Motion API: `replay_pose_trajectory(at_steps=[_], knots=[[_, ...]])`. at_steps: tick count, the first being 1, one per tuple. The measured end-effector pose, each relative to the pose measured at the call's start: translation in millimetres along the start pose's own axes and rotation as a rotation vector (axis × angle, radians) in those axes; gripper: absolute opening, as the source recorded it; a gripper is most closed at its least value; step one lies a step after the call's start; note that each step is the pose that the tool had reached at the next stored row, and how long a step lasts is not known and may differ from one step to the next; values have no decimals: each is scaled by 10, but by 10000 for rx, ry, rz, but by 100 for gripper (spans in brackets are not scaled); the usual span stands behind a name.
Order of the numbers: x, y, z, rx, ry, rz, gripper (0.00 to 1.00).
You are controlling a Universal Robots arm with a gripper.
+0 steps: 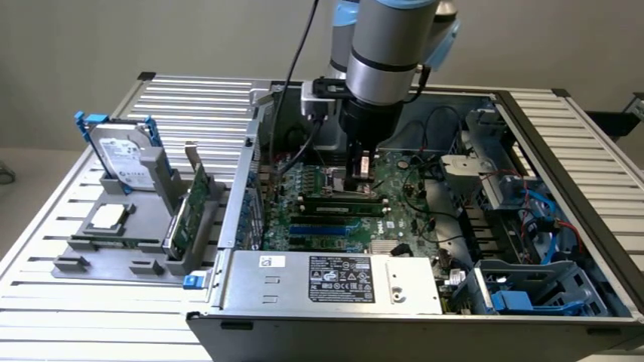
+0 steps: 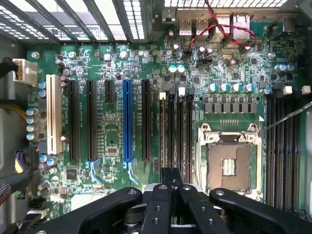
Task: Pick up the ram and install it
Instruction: 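Press down the ram until it locks into place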
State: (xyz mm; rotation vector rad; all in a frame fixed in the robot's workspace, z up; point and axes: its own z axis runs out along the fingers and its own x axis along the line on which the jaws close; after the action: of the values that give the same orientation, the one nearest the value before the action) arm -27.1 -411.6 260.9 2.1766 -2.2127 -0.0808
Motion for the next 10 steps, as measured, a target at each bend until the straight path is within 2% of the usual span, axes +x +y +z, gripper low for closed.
replay_pose_trajectory(at_steps=[4, 10], knots=[[7, -3, -76, -1, 2, -28, 11], [31, -4, -97, -2, 5, -84, 11]])
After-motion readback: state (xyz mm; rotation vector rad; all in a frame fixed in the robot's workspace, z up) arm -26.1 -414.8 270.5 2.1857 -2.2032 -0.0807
